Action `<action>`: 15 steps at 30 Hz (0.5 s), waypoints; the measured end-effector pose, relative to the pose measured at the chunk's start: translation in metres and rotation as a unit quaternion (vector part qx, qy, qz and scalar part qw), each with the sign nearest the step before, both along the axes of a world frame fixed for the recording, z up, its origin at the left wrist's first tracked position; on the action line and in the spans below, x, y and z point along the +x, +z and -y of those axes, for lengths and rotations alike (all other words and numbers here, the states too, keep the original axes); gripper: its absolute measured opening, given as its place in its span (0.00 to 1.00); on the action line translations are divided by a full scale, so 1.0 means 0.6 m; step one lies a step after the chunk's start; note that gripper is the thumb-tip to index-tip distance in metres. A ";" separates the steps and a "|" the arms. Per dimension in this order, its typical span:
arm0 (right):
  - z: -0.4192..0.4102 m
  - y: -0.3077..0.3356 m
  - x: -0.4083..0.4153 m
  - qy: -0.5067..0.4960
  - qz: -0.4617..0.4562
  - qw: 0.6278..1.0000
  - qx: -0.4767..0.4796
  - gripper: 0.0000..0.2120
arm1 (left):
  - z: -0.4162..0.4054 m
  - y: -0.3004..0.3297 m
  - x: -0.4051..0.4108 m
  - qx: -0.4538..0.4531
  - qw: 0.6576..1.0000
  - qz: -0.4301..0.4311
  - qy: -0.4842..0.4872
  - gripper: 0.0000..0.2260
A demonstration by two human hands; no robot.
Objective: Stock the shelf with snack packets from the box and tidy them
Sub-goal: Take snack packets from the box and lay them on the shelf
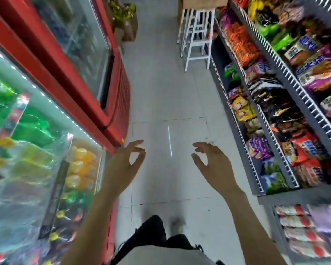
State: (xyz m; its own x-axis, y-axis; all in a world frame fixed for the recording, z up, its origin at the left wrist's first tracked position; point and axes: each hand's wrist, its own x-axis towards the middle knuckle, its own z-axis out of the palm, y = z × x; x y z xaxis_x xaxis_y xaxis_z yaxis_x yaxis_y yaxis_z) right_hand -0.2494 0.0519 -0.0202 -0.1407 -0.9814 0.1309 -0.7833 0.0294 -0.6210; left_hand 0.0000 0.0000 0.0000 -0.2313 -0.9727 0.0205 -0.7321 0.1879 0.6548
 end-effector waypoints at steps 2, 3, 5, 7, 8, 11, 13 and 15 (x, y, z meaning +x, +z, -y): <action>0.024 -0.008 -0.015 0.006 -0.018 1.000 0.003 0.11 | 0.017 -0.006 -0.007 0.001 1.000 0.030 0.003 0.15; 0.036 -0.014 -0.022 0.008 -0.024 1.000 0.011 0.09 | 0.029 -0.009 -0.010 0.005 0.999 0.043 0.000 0.15; 0.069 -0.024 -0.034 0.008 -0.032 0.999 0.042 0.09 | 0.063 -0.018 -0.014 0.031 0.998 0.063 -0.005 0.14; 0.108 -0.034 -0.042 0.012 -0.039 0.998 0.049 0.10 | 0.108 -0.032 -0.019 0.044 0.996 0.071 -0.012 0.15; 0.122 -0.038 -0.045 0.015 -0.041 0.998 0.047 0.10 | 0.125 -0.038 -0.019 0.038 0.996 0.071 -0.023 0.18; 0.201 -0.057 -0.057 0.035 -0.017 0.996 0.075 0.11 | 0.201 -0.062 -0.022 0.039 0.996 0.075 -0.039 0.25; 0.261 -0.066 -0.060 0.047 -0.006 0.995 0.093 0.12 | 0.255 -0.069 -0.018 0.050 0.994 0.081 -0.045 0.24; 0.326 -0.072 -0.061 0.043 0.003 0.994 0.105 0.12 | 0.316 -0.072 -0.010 0.060 0.993 0.091 -0.051 0.22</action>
State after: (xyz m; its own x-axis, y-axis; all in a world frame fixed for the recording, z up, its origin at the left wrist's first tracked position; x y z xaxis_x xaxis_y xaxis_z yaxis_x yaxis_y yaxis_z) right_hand -0.2862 -0.1437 -0.0634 -0.0561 -0.9954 -0.0783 -0.7848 0.0924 -0.6129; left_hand -0.0061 -0.1898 -0.0432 -0.3185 -0.9368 -0.1446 -0.8217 0.1967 0.5349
